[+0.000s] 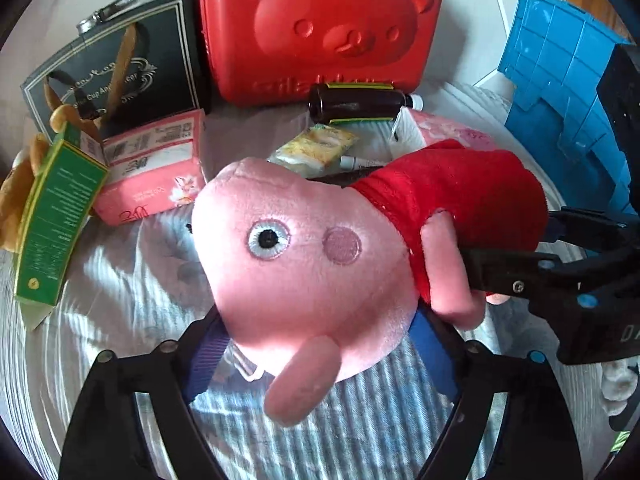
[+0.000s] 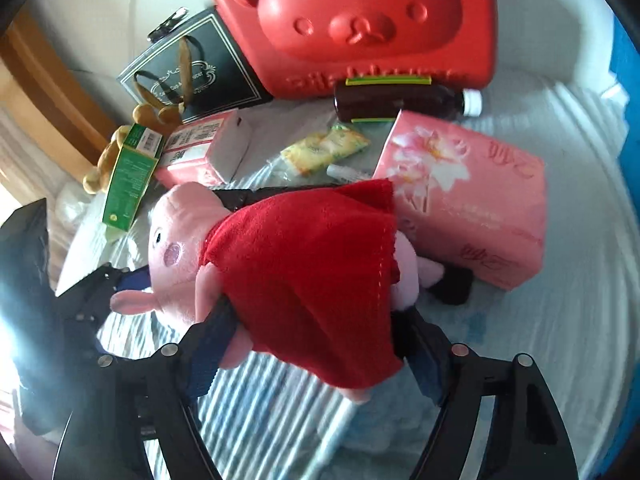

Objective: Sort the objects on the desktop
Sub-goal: 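Carry the pig plush into the blue bin and open both grippers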

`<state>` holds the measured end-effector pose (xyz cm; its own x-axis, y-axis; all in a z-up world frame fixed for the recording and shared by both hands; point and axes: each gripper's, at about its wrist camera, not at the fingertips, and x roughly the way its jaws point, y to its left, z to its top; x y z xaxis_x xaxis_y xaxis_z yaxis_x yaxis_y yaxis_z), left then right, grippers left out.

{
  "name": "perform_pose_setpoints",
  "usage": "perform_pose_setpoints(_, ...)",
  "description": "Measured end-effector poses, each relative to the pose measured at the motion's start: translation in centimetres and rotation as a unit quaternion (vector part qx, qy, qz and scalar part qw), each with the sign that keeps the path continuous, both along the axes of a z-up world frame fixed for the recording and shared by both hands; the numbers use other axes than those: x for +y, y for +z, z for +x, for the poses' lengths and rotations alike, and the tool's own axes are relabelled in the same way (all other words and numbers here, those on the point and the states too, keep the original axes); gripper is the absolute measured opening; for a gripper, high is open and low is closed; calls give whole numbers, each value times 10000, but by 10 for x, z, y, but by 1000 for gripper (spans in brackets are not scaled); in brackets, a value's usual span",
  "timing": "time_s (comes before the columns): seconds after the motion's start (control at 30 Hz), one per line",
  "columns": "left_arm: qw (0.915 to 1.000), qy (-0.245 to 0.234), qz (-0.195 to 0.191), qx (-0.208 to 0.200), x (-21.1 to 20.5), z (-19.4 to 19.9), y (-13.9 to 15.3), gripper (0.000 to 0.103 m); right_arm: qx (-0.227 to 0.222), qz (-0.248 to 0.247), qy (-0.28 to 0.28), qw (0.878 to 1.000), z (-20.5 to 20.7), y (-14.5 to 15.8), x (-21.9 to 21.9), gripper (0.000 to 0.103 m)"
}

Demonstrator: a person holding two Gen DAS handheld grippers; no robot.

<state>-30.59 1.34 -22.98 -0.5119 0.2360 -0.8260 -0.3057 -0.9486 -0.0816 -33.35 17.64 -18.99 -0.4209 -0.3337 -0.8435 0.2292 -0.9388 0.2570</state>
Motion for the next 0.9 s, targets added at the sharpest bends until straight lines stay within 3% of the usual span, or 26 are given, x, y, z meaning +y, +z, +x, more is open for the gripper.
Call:
perform_pose_setpoints(0.27,9971,141,136,737,-12,61,71,84,747,-46,121,9971,59,74,-7,75)
perform_pose_setpoints(0.53,9870,90,269,1582,-10,139,152,84,1578,-44,107,9874,147,159,-4,75)
perform_pose_setpoints(0.73,9736,-125,428,2240,21,191,210,85,2292,-74,-101,9733,217,219,25,75)
perform_pose_setpoints(0.9,9631,-427,514,2607,73,219,247,85,2716,-44,-348,9618,261,253,73,76)
